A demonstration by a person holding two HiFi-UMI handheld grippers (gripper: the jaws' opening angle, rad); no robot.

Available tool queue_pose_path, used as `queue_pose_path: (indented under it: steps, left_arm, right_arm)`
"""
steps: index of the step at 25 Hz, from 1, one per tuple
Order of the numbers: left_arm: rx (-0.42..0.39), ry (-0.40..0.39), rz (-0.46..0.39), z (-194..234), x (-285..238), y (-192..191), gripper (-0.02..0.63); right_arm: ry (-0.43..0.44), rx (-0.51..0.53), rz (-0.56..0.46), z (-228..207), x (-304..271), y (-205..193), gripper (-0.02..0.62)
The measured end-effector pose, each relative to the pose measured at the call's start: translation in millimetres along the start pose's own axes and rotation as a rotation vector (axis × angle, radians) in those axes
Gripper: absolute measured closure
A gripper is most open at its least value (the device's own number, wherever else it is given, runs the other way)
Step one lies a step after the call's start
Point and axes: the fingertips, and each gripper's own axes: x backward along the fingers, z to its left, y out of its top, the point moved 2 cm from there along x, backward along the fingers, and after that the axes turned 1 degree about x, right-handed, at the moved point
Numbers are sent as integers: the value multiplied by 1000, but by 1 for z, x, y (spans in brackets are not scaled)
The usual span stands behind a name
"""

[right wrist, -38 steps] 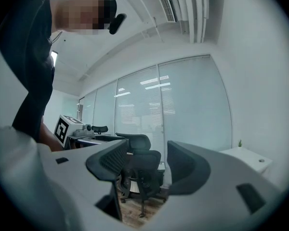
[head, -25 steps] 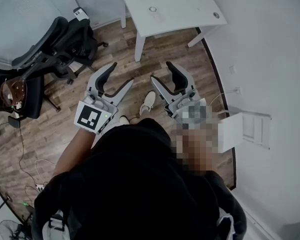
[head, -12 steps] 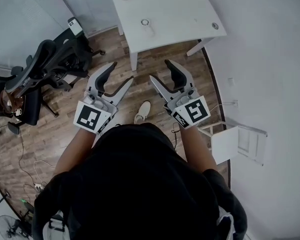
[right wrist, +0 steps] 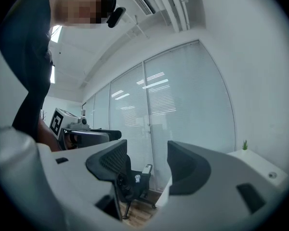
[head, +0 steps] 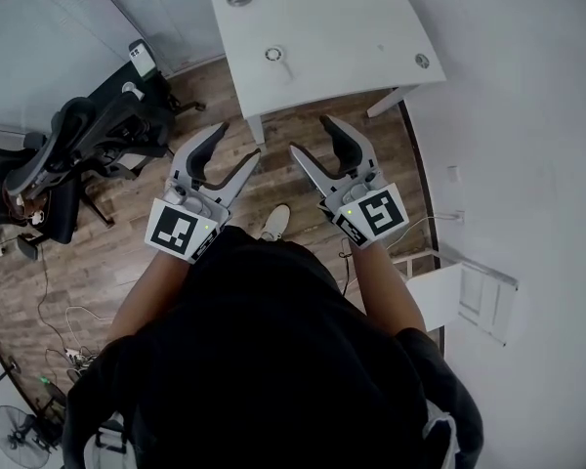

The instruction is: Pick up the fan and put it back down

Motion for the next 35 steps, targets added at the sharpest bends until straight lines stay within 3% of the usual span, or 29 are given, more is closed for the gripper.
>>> queue_pose_path:
  steps: [13, 24, 35]
  left_arm:
    - [12, -24, 27, 37, -49, -30, 362]
    - [44, -114, 37, 119, -120, -50, 362]
    - [34, -170, 44, 191, -170, -81, 362]
  right_arm:
    - [-11, -3, 90, -51, -48, -36, 330]
    - [-105, 2, 218, -116, -123, -84, 330]
    - [-183, -40, 381, -160, -190, -163, 327]
